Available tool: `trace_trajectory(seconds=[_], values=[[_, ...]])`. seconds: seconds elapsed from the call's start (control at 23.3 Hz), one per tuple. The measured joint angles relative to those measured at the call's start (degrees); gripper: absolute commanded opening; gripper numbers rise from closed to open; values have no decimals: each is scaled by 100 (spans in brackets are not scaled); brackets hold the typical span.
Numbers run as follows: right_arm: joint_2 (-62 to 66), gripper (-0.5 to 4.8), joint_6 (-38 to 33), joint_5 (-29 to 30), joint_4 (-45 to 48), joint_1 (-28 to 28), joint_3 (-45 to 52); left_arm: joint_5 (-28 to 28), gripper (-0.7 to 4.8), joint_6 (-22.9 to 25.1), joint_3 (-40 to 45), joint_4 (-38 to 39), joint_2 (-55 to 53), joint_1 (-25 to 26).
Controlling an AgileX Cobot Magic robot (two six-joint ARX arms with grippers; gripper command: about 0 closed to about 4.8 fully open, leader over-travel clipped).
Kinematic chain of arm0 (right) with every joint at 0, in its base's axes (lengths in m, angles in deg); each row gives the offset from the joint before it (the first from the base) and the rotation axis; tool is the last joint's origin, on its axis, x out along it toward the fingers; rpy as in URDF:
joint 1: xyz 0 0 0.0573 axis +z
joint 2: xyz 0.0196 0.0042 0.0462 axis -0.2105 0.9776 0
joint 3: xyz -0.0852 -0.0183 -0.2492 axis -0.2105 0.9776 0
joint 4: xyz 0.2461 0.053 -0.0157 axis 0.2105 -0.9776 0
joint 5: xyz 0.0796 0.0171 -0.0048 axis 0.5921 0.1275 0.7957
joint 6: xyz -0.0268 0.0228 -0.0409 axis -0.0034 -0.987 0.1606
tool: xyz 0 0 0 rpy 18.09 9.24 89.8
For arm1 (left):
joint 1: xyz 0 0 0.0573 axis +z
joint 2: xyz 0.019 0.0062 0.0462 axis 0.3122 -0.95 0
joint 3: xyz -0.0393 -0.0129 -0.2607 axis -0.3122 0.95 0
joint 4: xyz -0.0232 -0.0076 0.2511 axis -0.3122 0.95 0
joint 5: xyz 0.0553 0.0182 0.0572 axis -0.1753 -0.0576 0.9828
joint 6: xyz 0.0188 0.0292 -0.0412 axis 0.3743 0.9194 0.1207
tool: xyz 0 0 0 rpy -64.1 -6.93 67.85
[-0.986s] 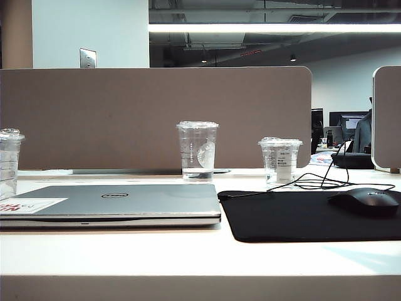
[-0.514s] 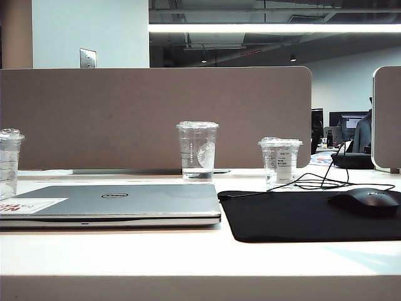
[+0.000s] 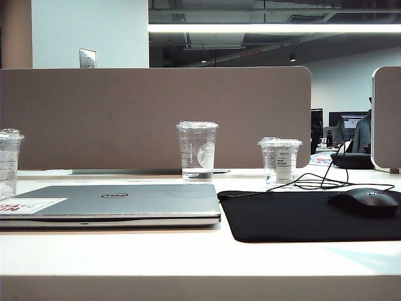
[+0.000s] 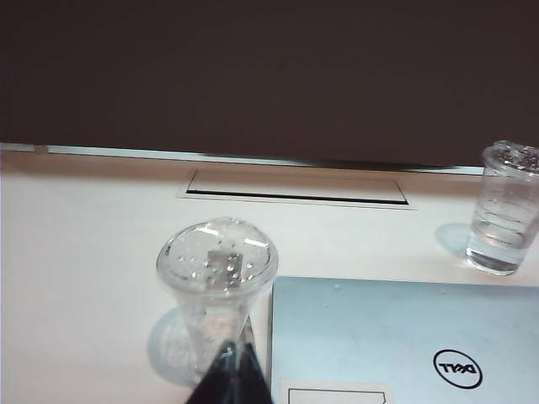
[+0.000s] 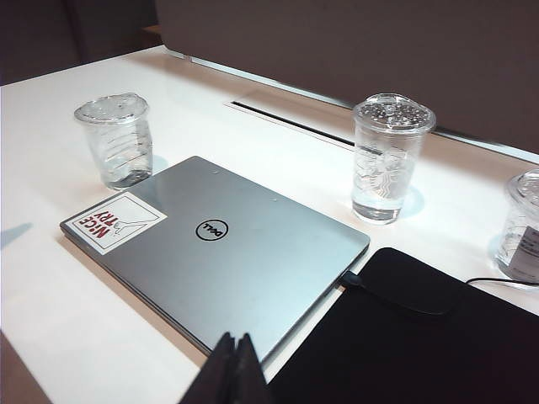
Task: Pick up the coffee cup on the left and place it on the left side of the laptop.
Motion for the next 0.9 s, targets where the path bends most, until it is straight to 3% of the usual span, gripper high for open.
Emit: trace_trajectory(seconds=[0.3,0.56,0.9], values=[[0,-1,0,0,-2,0,0,57,-6,2,669,-450,212,-546],[-2,-1,0,0,-9,0,0,374,-6,2,994,-772,457,-568],[-2,-1,0,0,-13,0,0,286,-6,2,1403,-981,708,-522]])
